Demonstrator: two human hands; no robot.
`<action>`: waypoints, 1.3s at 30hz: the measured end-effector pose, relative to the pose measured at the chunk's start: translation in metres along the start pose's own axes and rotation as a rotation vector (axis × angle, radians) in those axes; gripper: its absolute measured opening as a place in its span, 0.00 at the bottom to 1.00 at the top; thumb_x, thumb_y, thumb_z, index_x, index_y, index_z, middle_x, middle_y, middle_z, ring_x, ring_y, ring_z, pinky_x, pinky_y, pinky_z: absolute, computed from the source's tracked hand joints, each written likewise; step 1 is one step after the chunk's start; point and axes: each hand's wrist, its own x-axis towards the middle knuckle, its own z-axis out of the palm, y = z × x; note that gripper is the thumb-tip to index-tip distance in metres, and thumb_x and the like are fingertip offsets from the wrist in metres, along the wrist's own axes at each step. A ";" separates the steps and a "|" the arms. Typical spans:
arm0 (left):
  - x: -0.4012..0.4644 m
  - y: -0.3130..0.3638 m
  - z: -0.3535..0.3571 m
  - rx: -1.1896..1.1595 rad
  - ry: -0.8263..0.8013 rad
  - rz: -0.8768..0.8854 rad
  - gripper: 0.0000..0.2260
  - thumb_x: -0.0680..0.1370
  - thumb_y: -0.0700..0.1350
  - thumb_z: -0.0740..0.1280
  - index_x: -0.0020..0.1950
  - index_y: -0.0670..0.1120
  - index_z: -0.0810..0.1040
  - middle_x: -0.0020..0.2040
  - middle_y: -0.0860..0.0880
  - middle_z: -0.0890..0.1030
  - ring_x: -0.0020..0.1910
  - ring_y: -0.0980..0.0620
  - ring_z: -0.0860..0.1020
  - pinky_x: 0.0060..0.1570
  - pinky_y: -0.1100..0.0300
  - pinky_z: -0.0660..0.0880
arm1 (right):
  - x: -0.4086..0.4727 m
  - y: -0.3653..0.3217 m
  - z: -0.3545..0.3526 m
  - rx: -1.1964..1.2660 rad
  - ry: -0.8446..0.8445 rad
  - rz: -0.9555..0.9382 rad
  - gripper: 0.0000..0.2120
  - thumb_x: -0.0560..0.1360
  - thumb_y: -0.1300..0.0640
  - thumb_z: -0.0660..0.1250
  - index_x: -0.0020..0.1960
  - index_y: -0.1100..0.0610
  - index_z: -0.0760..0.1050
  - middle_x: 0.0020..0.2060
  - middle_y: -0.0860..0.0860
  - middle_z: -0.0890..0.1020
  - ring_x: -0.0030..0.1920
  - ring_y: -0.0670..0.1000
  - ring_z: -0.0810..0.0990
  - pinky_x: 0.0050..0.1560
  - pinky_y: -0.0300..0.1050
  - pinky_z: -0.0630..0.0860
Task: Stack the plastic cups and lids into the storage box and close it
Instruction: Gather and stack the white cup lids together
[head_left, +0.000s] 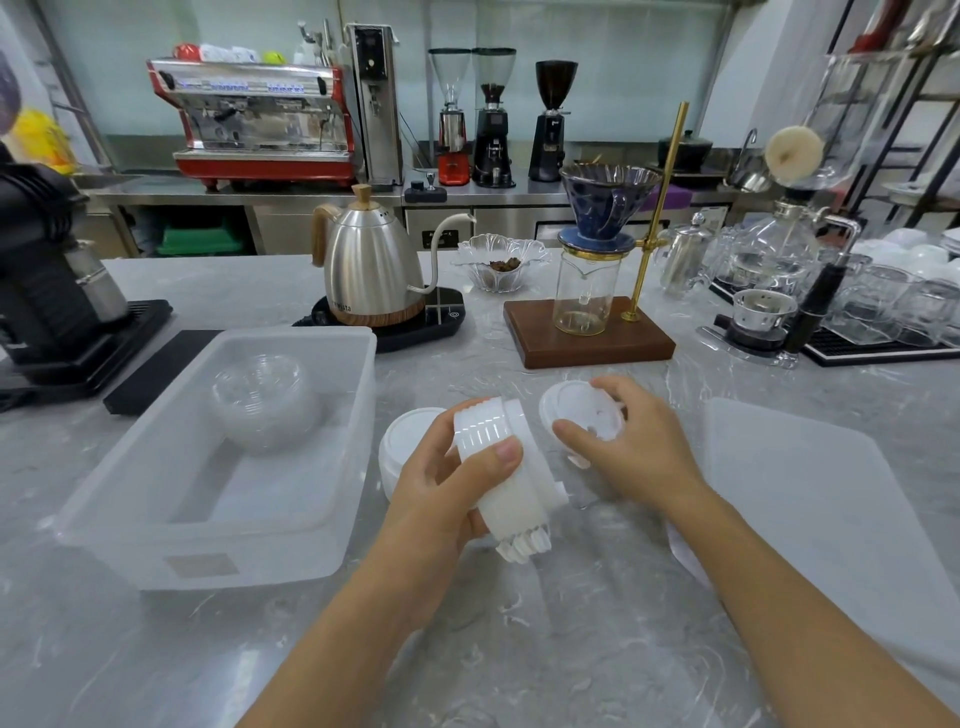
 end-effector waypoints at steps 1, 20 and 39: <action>0.000 0.001 0.000 -0.004 -0.003 0.004 0.24 0.62 0.56 0.77 0.58 0.57 0.84 0.53 0.47 0.86 0.50 0.46 0.86 0.42 0.53 0.82 | -0.003 -0.003 -0.004 0.119 0.008 -0.033 0.27 0.69 0.45 0.78 0.64 0.47 0.74 0.58 0.43 0.80 0.56 0.48 0.78 0.50 0.39 0.76; 0.000 0.004 -0.004 0.001 -0.013 0.057 0.32 0.66 0.57 0.76 0.69 0.52 0.78 0.63 0.39 0.83 0.56 0.39 0.84 0.45 0.48 0.82 | -0.039 -0.034 -0.021 0.668 -0.484 -0.305 0.33 0.67 0.51 0.75 0.71 0.49 0.71 0.66 0.49 0.80 0.65 0.55 0.80 0.63 0.57 0.78; -0.001 0.004 -0.007 0.056 -0.009 0.076 0.31 0.66 0.57 0.78 0.68 0.54 0.78 0.59 0.46 0.86 0.56 0.42 0.86 0.45 0.52 0.83 | -0.042 -0.037 -0.019 0.689 -0.491 -0.337 0.37 0.66 0.41 0.80 0.72 0.45 0.72 0.67 0.49 0.79 0.67 0.56 0.78 0.61 0.50 0.80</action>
